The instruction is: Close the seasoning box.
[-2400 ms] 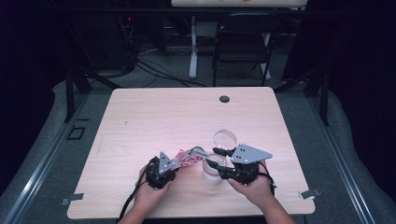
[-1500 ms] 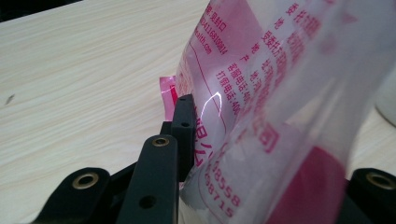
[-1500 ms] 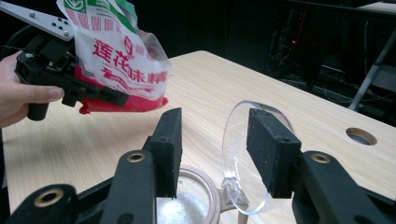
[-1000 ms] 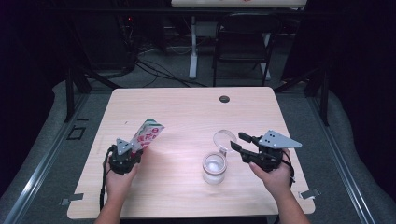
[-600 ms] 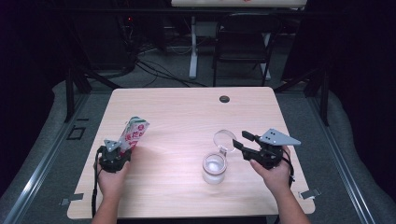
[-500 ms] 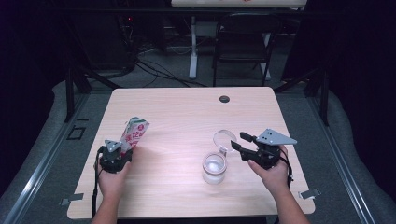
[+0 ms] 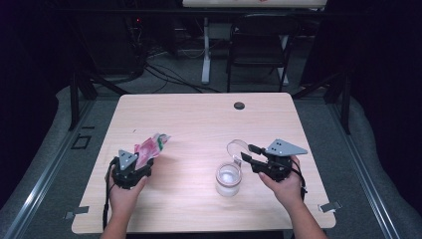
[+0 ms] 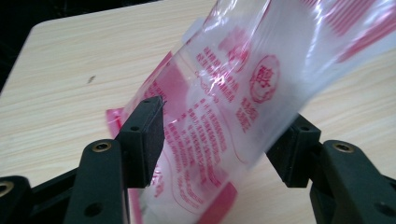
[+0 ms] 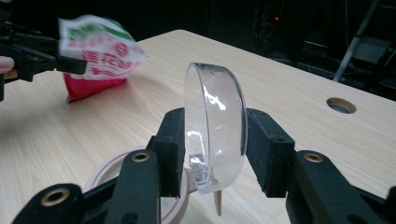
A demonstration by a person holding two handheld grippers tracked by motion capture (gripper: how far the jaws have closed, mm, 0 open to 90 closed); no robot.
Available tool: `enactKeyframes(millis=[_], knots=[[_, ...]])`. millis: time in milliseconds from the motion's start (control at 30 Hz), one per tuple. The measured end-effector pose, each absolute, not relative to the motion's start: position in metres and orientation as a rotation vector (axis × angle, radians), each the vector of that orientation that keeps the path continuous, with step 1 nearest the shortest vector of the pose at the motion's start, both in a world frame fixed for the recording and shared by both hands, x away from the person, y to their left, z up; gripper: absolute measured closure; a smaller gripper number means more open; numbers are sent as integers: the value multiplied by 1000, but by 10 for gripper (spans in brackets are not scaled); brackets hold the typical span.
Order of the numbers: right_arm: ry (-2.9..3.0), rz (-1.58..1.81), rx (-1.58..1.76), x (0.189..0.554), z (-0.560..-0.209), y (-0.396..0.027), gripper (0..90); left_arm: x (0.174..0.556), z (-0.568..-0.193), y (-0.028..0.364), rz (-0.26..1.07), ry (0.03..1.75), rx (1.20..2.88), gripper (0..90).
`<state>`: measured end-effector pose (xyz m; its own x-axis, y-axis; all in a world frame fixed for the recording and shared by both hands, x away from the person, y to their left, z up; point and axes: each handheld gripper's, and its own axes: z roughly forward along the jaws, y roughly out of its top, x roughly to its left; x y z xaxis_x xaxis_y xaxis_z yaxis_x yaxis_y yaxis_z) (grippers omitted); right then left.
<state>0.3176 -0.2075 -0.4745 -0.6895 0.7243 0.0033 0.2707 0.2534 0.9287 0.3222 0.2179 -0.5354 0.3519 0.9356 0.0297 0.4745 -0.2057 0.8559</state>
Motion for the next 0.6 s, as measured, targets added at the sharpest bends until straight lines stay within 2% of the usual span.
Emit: enactKeyframes(millis=[167,300,600], knots=[[2129,1406,796,308,-471,-196,589,317,-531,199,699,1184,1867,421],[2153,1341,721,302,-473,-186,601,315,-530,182,692,1130,1918,354],[2180,1301,682,295,-478,-178,565,314,-537,162,631,1076,1981,325]])
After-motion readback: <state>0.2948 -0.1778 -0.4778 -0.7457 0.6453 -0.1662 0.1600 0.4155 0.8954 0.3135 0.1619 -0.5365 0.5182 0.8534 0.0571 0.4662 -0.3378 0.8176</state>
